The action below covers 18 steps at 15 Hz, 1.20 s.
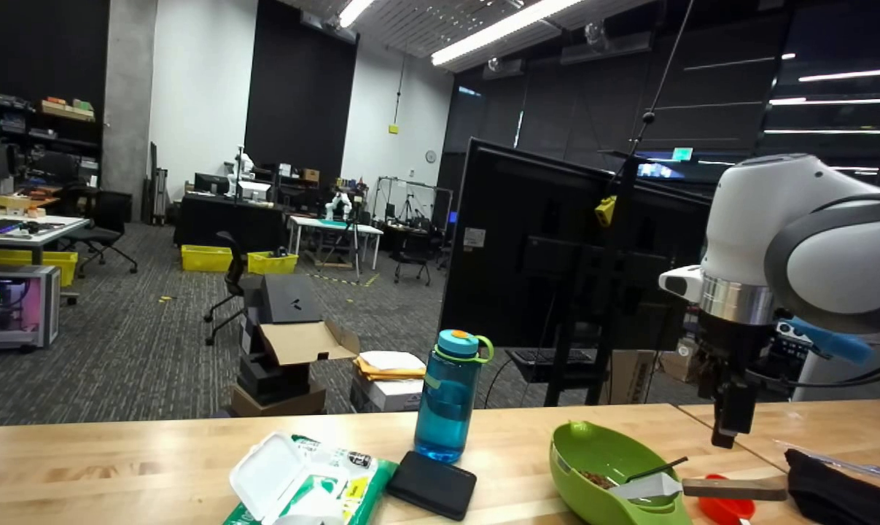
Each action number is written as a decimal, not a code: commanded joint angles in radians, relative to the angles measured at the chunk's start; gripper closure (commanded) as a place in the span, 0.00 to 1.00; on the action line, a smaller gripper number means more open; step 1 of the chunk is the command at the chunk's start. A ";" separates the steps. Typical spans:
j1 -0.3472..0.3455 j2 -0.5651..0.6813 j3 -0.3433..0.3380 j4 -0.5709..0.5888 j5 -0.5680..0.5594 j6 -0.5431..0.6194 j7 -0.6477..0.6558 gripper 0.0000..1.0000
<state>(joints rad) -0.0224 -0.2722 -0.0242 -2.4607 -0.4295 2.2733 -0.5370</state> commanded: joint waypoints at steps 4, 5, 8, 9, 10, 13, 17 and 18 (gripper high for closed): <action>0.018 -0.174 -0.001 -0.092 0.081 -0.108 0.141 0.00; 0.019 -0.189 -0.002 -0.096 0.097 -0.130 0.161 0.00; 0.016 -0.240 0.000 -0.109 0.128 -0.189 0.227 0.00; 0.015 -0.256 -0.001 -0.112 0.137 -0.211 0.245 0.00; 0.013 -0.271 -0.001 -0.115 0.145 -0.228 0.269 0.00; 0.002 -0.315 0.006 -0.131 0.145 -0.264 0.356 0.00; -0.008 -0.374 0.006 -0.160 0.148 -0.308 0.449 0.00; -0.010 -0.390 0.008 -0.169 0.147 -0.316 0.469 0.00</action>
<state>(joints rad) -0.0210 -0.5847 -0.0246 -2.5878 -0.3041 1.9888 -0.1193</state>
